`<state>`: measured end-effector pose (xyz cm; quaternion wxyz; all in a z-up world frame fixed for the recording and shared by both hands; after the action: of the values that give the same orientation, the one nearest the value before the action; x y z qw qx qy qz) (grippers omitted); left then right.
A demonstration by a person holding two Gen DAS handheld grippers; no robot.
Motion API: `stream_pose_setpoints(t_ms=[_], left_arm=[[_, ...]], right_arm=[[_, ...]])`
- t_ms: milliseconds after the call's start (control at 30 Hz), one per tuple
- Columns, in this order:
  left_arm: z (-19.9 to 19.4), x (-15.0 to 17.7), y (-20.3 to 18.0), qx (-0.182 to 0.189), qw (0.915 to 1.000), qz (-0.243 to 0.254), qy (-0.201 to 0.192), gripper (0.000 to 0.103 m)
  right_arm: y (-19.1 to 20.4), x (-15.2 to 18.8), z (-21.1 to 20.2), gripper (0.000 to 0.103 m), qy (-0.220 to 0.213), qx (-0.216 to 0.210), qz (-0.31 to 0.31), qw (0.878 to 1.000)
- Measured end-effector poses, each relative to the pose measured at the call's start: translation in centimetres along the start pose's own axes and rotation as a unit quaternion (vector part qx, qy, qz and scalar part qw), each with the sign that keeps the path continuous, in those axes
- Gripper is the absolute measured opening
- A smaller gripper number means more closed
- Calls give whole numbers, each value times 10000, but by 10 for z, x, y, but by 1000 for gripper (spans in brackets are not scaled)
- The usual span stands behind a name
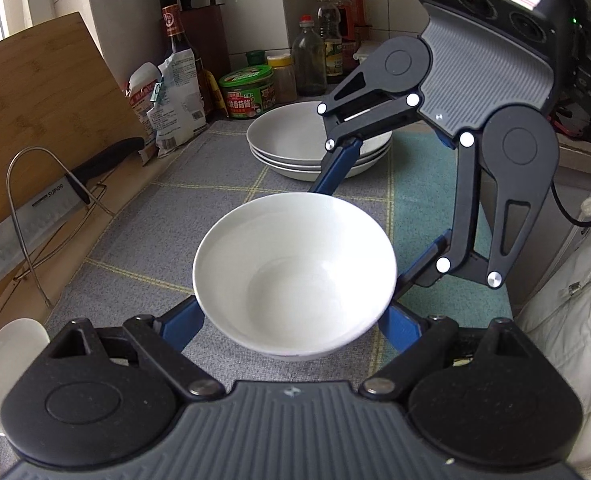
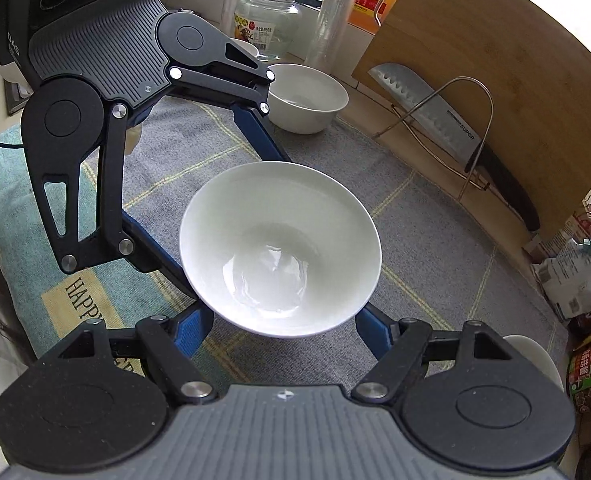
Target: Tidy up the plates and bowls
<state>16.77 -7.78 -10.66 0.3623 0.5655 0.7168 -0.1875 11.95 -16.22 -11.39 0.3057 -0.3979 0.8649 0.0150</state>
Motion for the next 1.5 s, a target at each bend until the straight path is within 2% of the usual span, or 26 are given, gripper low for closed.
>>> stream_pose_setpoints(t_ms=[700,867,1067,1167,1267,1400,1433,1500], left_arm=[[22,4,5,40,9994,-328,137,93],[16,9,2,137,9985,-507,132,98],[-11,32,-1,-227,9944,-995,260,100],[-28,43,3,-684,9856,-1515,306,100],[-44,52,11,-1303,9684,-2095,358,100],[-67,60,22,-2095,9434,-2559,262,100],[-75,63,25,-2249,9368,-2673,184,100],[-85,67,32,-2364,9292,-2841,64,100]], right_arm=[[-14,11,21,83,164,-79,156,9997],[-22,11,19,101,82,-159,514,9985],[-25,9,1,103,-7,-154,751,9971],[-25,2,-7,103,-111,-73,870,9961],[-23,-13,-12,103,-309,100,933,9951],[-20,-40,-5,103,-571,291,1155,9912],[-19,-47,-2,103,-606,322,1224,9901],[-17,-60,5,103,-694,400,1360,9875]])
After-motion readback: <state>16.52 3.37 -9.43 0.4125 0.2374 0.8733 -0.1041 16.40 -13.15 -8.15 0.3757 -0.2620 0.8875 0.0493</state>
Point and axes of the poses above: each gripper's, at about its wrist camera, not at the fingertips, and z roughly the way its jaws point, y to its left, x to its underside, the point moved 4 cm from there along z, roughly the way its jaws point
